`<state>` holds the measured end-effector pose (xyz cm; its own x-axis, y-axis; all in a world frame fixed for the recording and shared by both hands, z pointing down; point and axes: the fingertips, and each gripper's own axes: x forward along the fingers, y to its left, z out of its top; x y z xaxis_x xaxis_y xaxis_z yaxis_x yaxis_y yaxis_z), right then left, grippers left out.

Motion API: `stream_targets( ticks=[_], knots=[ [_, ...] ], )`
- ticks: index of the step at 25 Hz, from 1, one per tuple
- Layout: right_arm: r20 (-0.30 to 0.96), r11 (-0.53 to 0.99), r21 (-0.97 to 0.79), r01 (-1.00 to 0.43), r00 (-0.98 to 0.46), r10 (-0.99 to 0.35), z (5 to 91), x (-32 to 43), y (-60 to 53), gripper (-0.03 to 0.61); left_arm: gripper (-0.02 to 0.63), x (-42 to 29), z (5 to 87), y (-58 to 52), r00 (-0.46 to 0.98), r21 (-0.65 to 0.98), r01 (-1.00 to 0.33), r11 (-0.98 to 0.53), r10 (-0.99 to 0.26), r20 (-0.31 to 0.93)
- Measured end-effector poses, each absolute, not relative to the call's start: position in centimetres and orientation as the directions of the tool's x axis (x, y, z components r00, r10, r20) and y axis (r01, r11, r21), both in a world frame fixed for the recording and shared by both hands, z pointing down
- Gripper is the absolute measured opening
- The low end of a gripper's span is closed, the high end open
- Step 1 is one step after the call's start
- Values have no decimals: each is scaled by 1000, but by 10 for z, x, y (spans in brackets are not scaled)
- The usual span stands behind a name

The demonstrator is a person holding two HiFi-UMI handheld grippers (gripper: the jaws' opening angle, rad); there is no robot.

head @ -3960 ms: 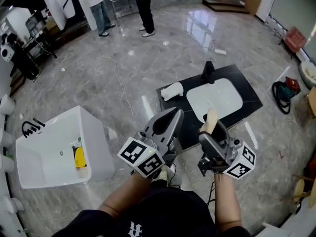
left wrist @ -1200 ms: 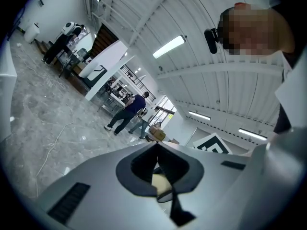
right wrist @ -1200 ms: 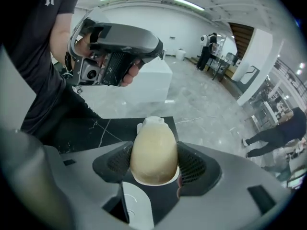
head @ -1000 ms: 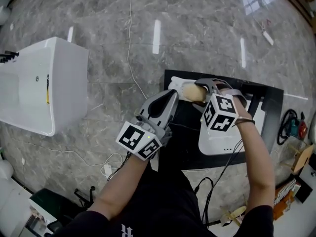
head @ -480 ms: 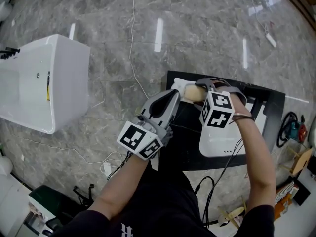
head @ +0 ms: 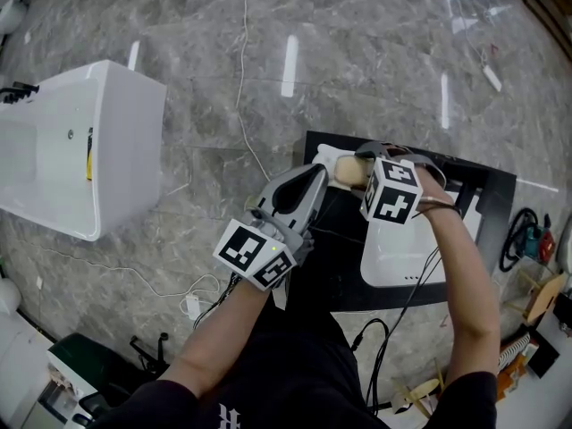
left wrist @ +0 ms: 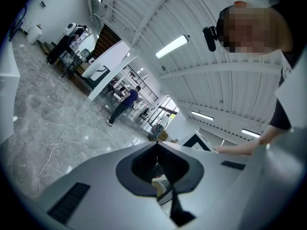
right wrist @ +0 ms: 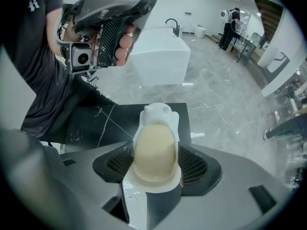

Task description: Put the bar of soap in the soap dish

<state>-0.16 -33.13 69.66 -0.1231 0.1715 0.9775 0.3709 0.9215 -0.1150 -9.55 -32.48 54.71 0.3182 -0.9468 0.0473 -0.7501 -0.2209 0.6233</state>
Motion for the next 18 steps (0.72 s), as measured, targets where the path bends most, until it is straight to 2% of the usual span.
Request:
stream_targets(
  ticks=[4, 8, 13, 17, 18],
  knots=[
    [972, 919, -125, 373, -141, 189, 696, -5, -329, 278, 8, -94, 547, -326, 320, 623, -750, -224, -946, 45],
    [959, 935, -91, 343, -223, 175, 677, -13, -331, 277, 8, -94, 545, -325, 325, 617, -754, -228, -944, 49],
    [896, 971, -35, 237, -424, 135, 626, -25, -326, 276, 8, -91, 526, -323, 343, 598, -762, -248, -938, 48],
    [779, 996, 26, 82, -626, 32, 573, -38, -322, 271, 8, -81, 502, -322, 359, 556, -791, -255, -930, 84],
    [746, 998, 32, 45, -666, 6, 559, -40, -319, 249, 8, -77, 493, -319, 358, 548, -798, -251, -929, 96]
  ],
)
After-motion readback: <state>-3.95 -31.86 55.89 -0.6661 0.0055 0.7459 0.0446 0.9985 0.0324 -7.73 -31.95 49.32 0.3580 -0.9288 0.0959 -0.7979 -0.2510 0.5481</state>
